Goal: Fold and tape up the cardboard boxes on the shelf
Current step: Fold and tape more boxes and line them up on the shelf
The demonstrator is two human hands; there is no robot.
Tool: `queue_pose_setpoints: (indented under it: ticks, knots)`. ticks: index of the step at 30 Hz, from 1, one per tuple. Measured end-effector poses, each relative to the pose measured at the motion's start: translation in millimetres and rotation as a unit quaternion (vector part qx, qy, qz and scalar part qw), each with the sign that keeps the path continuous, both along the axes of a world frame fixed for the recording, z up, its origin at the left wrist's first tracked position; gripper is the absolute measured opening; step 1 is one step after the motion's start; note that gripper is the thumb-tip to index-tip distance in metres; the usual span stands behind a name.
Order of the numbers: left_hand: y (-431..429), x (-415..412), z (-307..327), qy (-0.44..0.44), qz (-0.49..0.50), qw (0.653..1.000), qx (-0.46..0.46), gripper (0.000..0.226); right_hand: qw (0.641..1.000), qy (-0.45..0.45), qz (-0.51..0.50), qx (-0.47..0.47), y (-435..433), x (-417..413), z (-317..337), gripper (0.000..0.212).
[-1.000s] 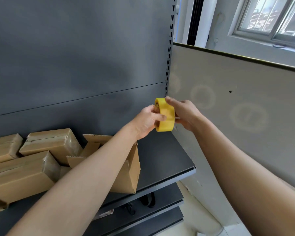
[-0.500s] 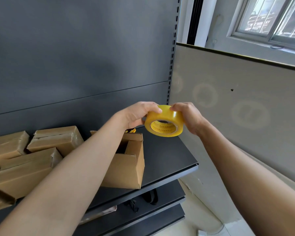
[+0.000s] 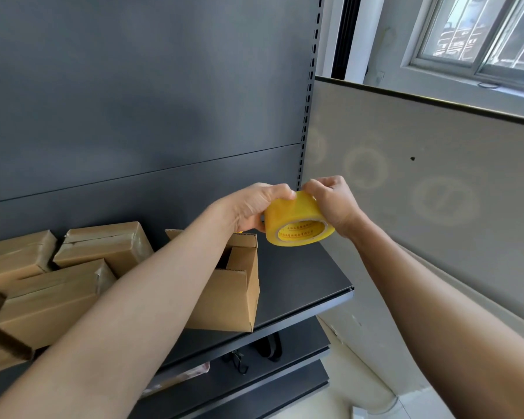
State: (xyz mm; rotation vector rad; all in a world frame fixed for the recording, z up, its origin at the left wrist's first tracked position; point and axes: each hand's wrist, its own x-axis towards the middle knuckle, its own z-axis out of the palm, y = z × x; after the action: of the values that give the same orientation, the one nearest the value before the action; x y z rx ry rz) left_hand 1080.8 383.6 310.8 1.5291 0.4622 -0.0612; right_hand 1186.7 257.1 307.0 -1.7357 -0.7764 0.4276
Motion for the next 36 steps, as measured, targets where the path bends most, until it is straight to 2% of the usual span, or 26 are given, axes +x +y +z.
queue_pose_setpoints:
  ticks: [2,5,9,15,18,21,23,25,27,30,34,36]
  knots:
    - [-3,1,0,0.001,0.003,1.000,0.007,0.042,1.000,-0.004,0.002,0.002,0,-1,0,0.022]
    - [-2,1,0,-0.019,-0.002,1.000,-0.005,0.026,1.000,0.005,-0.006,0.008,-3,4,-1,0.026]
    - [2,-1,0,-0.041,-0.020,0.999,-0.018,0.015,0.999,0.042,-0.022,0.025,-8,10,-1,0.019]
    - [5,-3,-1,-0.051,-0.041,0.997,-0.040,0.031,0.993,0.103,-0.027,0.054,-12,17,-8,0.038]
    - [4,-4,-1,-0.061,-0.037,0.996,-0.061,0.037,0.985,0.148,-0.035,0.077,-15,18,-9,0.029]
    - [2,-3,-1,-0.078,-0.024,0.992,-0.098,0.047,0.953,0.260,-0.022,0.152,-19,21,-11,0.027]
    - [-1,-3,-1,-0.100,-0.022,0.988,-0.116,0.031,0.915,0.335,0.014,0.226,-21,23,-12,0.033]
    - [-4,-2,-1,-0.109,-0.014,0.985,-0.130,0.014,0.900,0.358,0.006,0.249,-22,25,-10,0.033]
    - [-5,-1,0,-0.098,0.013,0.986,-0.131,0.012,0.937,0.298,-0.036,0.178,-25,28,-7,0.028]
    - [-7,5,1,-0.052,0.056,0.995,-0.067,0.011,0.989,0.134,-0.043,0.033,-26,30,-5,0.029]
    - [-22,15,0,-0.002,0.094,0.994,0.052,0.009,0.995,-0.050,0.002,-0.089,-14,18,-2,0.035]
    - [-28,18,-1,-0.005,0.086,0.995,0.058,0.004,0.992,-0.084,-0.015,-0.096,-10,18,-4,0.038]
